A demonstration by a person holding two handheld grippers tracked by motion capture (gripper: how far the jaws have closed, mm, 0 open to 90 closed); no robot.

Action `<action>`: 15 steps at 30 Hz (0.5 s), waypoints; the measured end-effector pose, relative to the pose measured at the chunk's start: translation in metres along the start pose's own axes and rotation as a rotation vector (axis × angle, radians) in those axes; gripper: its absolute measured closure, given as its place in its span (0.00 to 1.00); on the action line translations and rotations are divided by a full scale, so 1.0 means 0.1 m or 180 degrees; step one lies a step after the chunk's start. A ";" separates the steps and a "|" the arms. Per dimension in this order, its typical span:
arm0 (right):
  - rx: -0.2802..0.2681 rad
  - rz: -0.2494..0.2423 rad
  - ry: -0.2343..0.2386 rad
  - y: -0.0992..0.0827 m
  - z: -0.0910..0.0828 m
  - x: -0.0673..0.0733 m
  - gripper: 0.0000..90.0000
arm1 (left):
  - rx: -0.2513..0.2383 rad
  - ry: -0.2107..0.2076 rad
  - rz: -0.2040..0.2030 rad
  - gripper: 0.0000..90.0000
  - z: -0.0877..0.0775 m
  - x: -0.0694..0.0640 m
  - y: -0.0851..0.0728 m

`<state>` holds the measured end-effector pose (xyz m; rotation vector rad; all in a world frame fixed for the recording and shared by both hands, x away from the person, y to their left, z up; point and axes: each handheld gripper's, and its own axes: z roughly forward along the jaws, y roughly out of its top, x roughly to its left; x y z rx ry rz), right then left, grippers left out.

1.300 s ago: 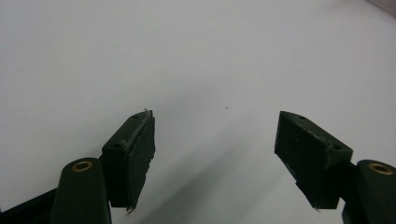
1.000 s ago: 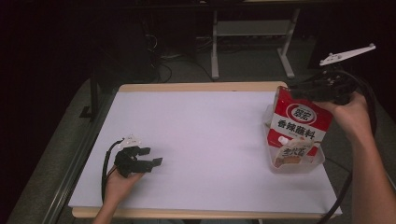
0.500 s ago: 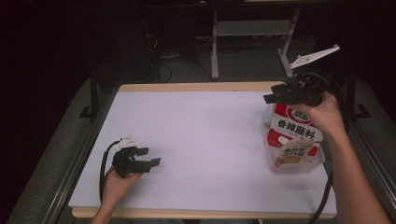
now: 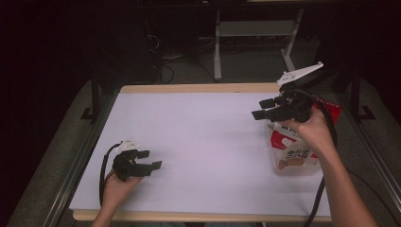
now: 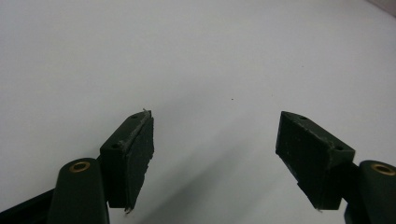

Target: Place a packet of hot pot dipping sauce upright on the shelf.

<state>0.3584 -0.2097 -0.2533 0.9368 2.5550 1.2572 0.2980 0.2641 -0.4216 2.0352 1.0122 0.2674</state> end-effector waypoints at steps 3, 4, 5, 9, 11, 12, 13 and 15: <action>0.0001 0.0006 0.0027 -0.03 0.02 0.07 0.48 | 0.0000 0.0004 0.0001 0.31 -0.01 0.00 0.00; -0.0022 -0.0013 0.0041 -0.06 0.03 0.10 0.48 | -0.0005 0.0005 -0.0001 0.31 -0.02 0.00 -0.01; -0.0025 -0.0013 0.0057 -0.07 0.03 0.12 0.48 | 0.0002 0.0007 -0.0006 0.31 -0.03 0.00 -0.01; -0.0028 -0.0022 0.0107 -0.17 0.06 0.24 0.47 | -0.0013 0.0011 -0.0006 0.31 -0.03 -0.01 -0.02; -0.0035 -0.0016 0.0116 -0.22 0.08 0.30 0.47 | -0.0001 0.0006 -0.0007 0.31 -0.03 -0.01 -0.02; -0.0027 -0.0029 0.0119 -0.25 0.09 0.33 0.46 | -0.0003 0.0007 -0.0014 0.31 -0.03 -0.01 -0.02; -0.0029 -0.0028 0.0136 -0.27 0.09 0.36 0.46 | 0.0003 0.0005 -0.0011 0.30 -0.04 -0.01 -0.02; -0.0031 -0.0066 0.0143 -0.33 0.11 0.45 0.45 | 0.0014 0.0014 0.0010 0.30 -0.04 -0.01 -0.02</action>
